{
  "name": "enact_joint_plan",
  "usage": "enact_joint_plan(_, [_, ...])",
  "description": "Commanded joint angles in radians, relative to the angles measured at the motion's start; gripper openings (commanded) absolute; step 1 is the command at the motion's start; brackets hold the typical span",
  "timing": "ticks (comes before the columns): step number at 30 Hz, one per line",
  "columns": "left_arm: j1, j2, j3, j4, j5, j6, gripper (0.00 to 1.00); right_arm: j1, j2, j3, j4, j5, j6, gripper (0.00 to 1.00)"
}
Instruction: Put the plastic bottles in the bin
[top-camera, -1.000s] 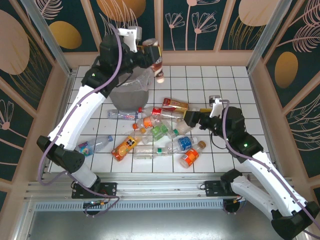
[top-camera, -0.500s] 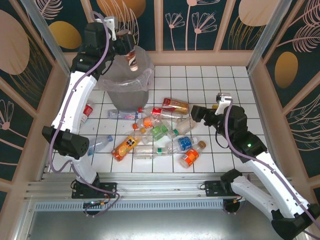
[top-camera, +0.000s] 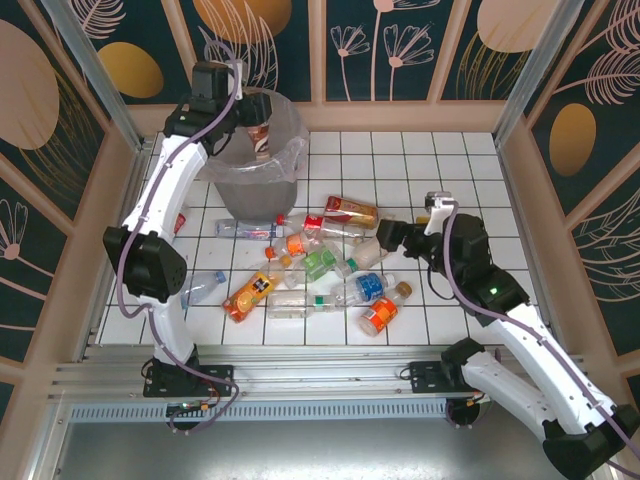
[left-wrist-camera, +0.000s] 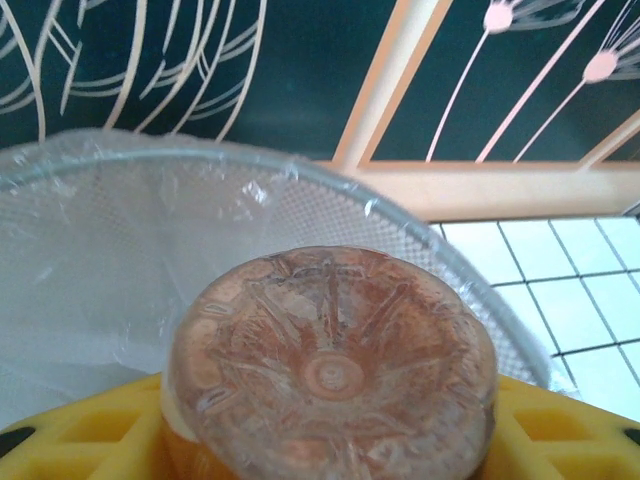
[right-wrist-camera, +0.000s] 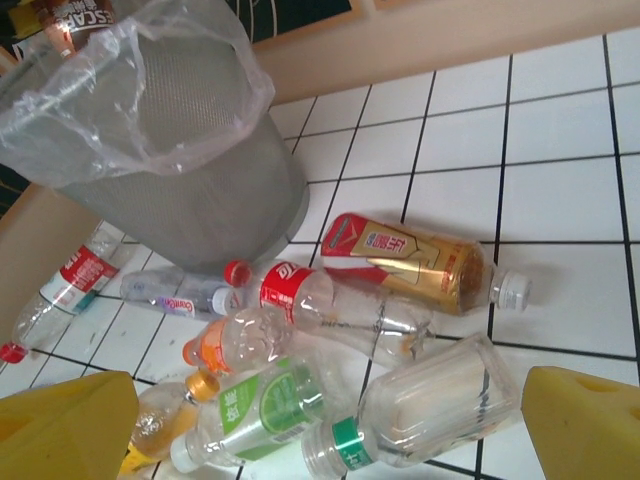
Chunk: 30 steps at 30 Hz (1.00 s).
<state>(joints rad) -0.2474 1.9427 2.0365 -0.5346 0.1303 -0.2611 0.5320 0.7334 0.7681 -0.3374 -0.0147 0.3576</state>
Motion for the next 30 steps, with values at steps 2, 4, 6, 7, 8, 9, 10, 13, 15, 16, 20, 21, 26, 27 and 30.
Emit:
enact_joint_plan(2, [0.009, 0.025, -0.043, 0.033, 0.021, 0.042, 0.58, 0.008, -0.016, -0.009, 0.042, -0.029, 0.016, 0.99])
enact_joint_plan(4, [0.009, 0.024, -0.073, 0.050, 0.042, 0.043, 0.59, 0.008, -0.007, 0.009, 0.025, -0.040, 0.014, 0.99])
enact_joint_plan(6, [0.008, 0.028, -0.096, 0.061, 0.063, 0.047, 0.59, 0.008, -0.004, 0.017, 0.013, -0.036, 0.015, 0.99])
enact_joint_plan(7, [0.009, 0.035, -0.102, 0.059, 0.073, 0.050, 0.59, 0.008, -0.004, 0.016, 0.011, -0.029, 0.017, 0.99])
enact_joint_plan(8, [0.008, 0.041, -0.105, 0.054, 0.080, 0.054, 0.60, 0.008, -0.005, 0.013, 0.010, -0.028, 0.019, 0.99])
enact_joint_plan(9, [0.008, 0.046, -0.109, 0.049, 0.087, 0.058, 0.60, 0.008, -0.003, 0.007, 0.011, -0.031, 0.020, 0.99])
enact_joint_plan(10, [0.009, 0.048, -0.118, 0.045, 0.092, 0.060, 0.61, 0.008, -0.003, 0.001, 0.017, -0.037, 0.021, 0.99])
enact_joint_plan(13, [0.009, 0.044, -0.166, 0.060, 0.118, 0.064, 0.62, 0.008, 0.001, -0.012, 0.031, -0.044, 0.024, 0.99])
enact_joint_plan(15, [0.009, 0.048, -0.184, 0.061, 0.142, 0.066, 0.62, 0.008, 0.004, -0.013, 0.032, -0.044, 0.023, 0.99])
enact_joint_plan(16, [0.008, 0.050, -0.195, 0.061, 0.152, 0.067, 0.62, 0.008, 0.006, -0.013, 0.033, -0.042, 0.023, 0.99])
enact_joint_plan(20, [0.008, 0.052, -0.232, 0.073, 0.182, 0.065, 0.64, 0.008, 0.006, -0.015, 0.037, -0.039, 0.029, 0.99])
enact_joint_plan(21, [0.008, 0.052, -0.238, 0.073, 0.187, 0.066, 0.64, 0.008, 0.007, -0.015, 0.036, -0.039, 0.031, 0.99])
enact_joint_plan(26, [0.008, 0.043, -0.266, 0.074, 0.191, 0.067, 0.67, 0.008, 0.014, -0.013, 0.025, -0.037, 0.038, 0.99])
enact_joint_plan(27, [0.009, 0.039, -0.268, 0.075, 0.192, 0.066, 0.69, 0.007, 0.017, -0.011, 0.022, -0.039, 0.041, 0.99])
enact_joint_plan(30, [0.008, 0.029, -0.260, 0.071, 0.191, 0.062, 0.73, 0.007, 0.026, -0.004, 0.009, -0.044, 0.049, 0.99])
